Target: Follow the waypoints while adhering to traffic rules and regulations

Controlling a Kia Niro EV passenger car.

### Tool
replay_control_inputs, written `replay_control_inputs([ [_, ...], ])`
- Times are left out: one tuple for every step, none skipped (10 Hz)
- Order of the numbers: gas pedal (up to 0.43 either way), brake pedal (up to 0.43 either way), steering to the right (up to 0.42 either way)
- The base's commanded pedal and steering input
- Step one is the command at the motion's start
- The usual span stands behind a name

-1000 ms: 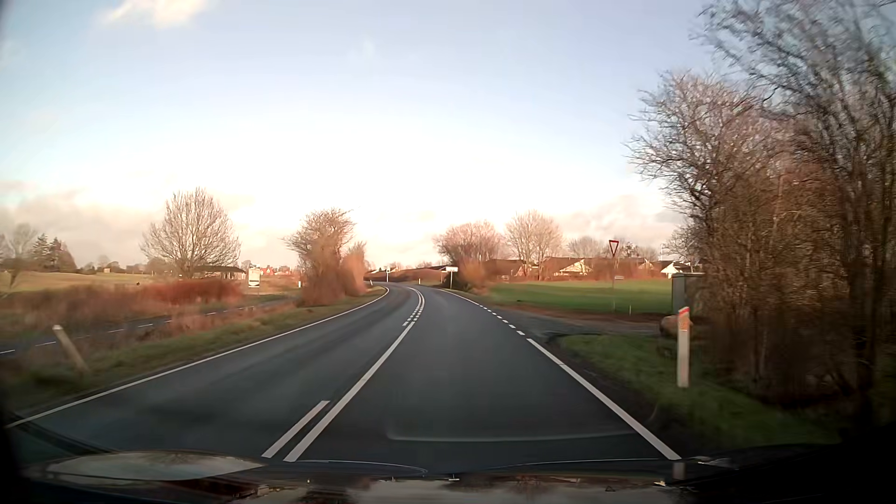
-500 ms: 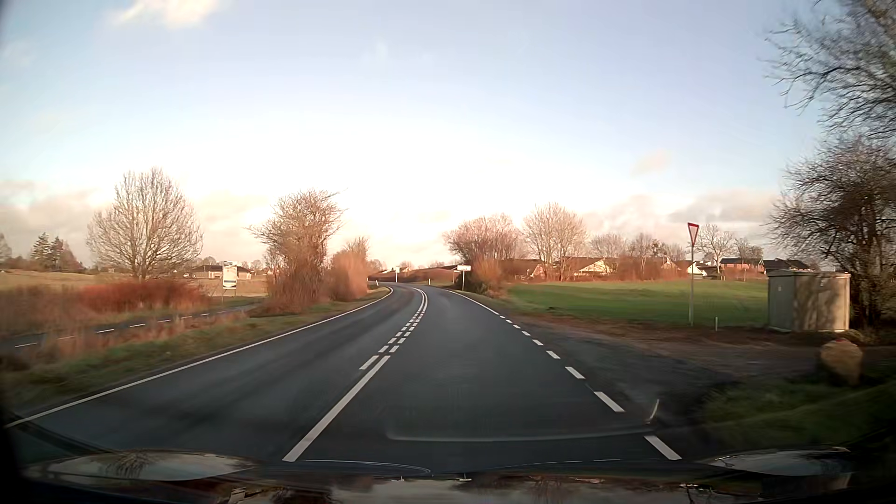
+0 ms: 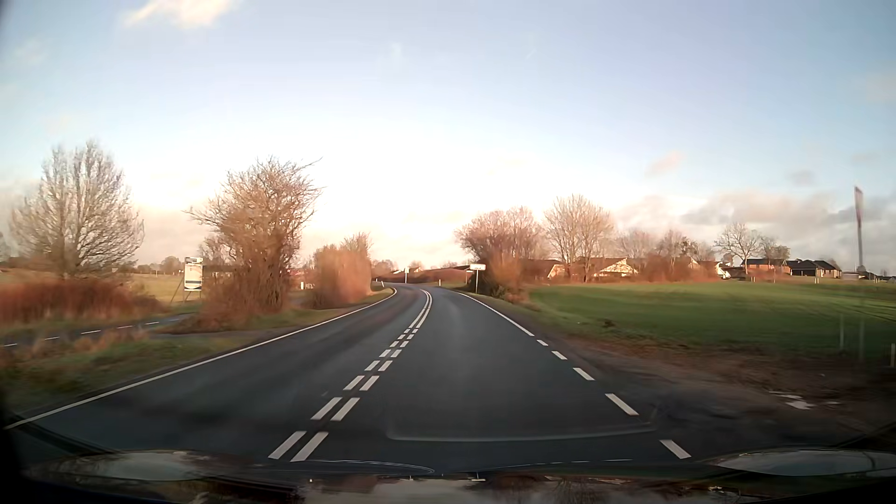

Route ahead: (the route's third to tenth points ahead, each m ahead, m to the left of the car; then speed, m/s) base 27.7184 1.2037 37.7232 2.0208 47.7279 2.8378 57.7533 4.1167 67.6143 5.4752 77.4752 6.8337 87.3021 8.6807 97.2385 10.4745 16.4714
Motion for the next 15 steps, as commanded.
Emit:
replay_control_inputs([
  [0.138, 0.000, -0.006],
  [0.138, 0.000, -0.006],
  [0.138, 0.000, -0.006],
  [0.138, 0.000, -0.006],
  [0.138, 0.000, -0.006],
  [0.138, 0.000, -0.006],
  [0.138, 0.000, -0.006],
  [0.138, 0.000, -0.006],
  [0.138, 0.000, -0.005],
  [0.138, 0.000, -0.005],
  [0.138, 0.000, -0.005],
  [0.138, 0.000, -0.005],
  [0.138, 0.000, -0.005],
  [0.130, 0.000, -0.004],
  [0.118, 0.000, -0.005],
])
